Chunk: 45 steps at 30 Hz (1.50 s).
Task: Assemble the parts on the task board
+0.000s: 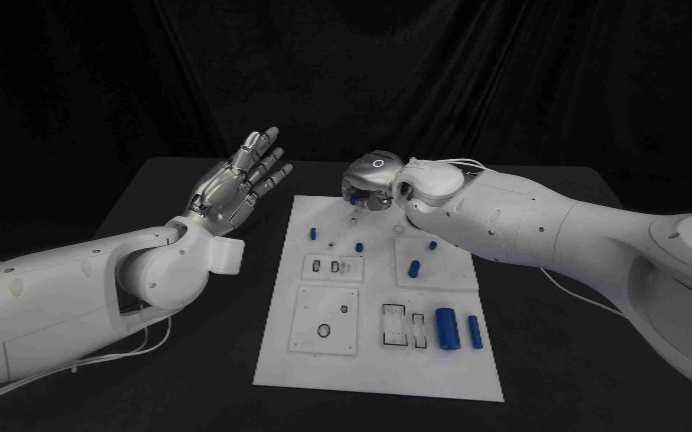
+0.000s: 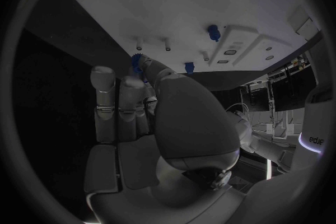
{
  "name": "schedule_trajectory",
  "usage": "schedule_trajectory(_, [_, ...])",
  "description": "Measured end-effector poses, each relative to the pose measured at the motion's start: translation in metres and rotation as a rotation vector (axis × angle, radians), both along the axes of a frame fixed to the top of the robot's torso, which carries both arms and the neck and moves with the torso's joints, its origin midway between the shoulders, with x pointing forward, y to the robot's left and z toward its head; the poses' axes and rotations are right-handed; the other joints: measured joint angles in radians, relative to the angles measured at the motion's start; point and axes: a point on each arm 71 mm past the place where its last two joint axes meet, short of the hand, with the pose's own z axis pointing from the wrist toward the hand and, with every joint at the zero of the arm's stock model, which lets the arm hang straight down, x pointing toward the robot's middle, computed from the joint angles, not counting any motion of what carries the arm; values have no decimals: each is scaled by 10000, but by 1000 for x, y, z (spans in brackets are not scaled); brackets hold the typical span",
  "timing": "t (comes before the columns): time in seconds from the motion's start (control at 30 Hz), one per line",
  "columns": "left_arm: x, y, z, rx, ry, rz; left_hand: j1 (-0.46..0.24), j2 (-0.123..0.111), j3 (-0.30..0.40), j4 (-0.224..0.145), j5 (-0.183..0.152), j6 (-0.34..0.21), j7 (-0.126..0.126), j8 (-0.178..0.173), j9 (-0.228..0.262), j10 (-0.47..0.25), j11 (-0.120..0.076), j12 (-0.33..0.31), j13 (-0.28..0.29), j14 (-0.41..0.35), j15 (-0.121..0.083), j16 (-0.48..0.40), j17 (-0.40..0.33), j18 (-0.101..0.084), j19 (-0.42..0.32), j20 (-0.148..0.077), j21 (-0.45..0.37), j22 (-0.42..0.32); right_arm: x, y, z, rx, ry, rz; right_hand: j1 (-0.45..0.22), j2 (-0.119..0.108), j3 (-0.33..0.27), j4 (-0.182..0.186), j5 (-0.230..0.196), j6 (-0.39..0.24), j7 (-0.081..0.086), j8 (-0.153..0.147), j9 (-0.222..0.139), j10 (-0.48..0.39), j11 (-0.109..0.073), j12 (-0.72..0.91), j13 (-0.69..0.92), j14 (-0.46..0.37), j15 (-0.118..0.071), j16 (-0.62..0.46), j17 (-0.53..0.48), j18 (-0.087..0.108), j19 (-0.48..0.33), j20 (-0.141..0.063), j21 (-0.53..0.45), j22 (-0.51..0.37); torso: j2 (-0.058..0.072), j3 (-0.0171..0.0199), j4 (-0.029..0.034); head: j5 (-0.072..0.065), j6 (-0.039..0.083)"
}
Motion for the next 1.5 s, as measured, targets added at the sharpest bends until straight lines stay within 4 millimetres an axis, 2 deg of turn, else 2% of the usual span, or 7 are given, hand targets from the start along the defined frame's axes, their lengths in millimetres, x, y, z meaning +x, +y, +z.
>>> schedule_trajectory(0.43, [0, 0, 0, -16, -3, -22, 39, 39, 28, 28, 43, 20, 20, 0, -1, -17, 15, 0, 0, 0, 0, 0, 1, 1, 0, 0, 0, -1, -2, -6, -4, 0, 92, -48, -39, -39, 28, 28, -1, 0, 0, -39, 8, 17, -19, -40, 4, 0, 0, -10, -20, 0, -5, 5, -1, -2, 0, -12, 12, -46, 4])
schedule_trajectory(0.8, [0, -3, 0, -57, -7, -112, 123, 43, 57, -1, 150, 35, 36, 0, -3, -6, 66, -1, -1, 0, 0, 0, 4, 1, -37, 35, 0, -1, -1, -8, -7, -8, 137, -126, 4, -83, 58, -1, -2, 1, 0, -39, 7, 19, -53, -97, 4, 0, 0, -39, -45, 1, -37, 36, -44, -13, -3, -17, 15, -142, -11])
schedule_trajectory(1.2, [0, -4, 0, -93, -7, -174, 203, 43, 112, -56, 228, 35, 35, 0, -4, -6, 66, -1, -1, 0, 0, 0, 7, 1, -37, 35, 0, -1, -1, -10, -14, -44, 223, -246, -22, -109, 85, 27, 52, -35, 35, -78, 13, 46, -85, -145, -31, -36, 36, -86, -78, 2, -108, 36, -44, -13, 7, -17, 7, -145, -33])
schedule_trajectory(1.43, [0, -4, 0, -101, -8, -187, 203, 43, 111, -55, 270, 70, 71, 40, -1, -6, 66, 47, 13, 0, 0, 0, 9, 1, -37, 35, 0, -1, -1, -10, -15, -40, 233, -268, -22, -109, 98, 40, 94, -73, -2, -152, 16, -19, -73, -231, -30, -36, 36, -85, -78, 2, -108, 36, -85, 3, 13, -17, 19, -155, -52])
schedule_trajectory(1.5, [0, -4, 0, -104, -8, -192, 244, 2, 138, -82, 310, 71, 71, 40, 8, -6, 66, 47, 13, 0, 0, 0, 9, 1, -37, 35, 0, -1, -1, -10, -15, -54, 246, -280, 20, -149, 192, 87, 98, -308, -37, -323, 6, -392, -77, -474, -18, -72, 71, -166, -139, 2, -160, 89, -121, 32, 13, -17, 23, -168, -53])
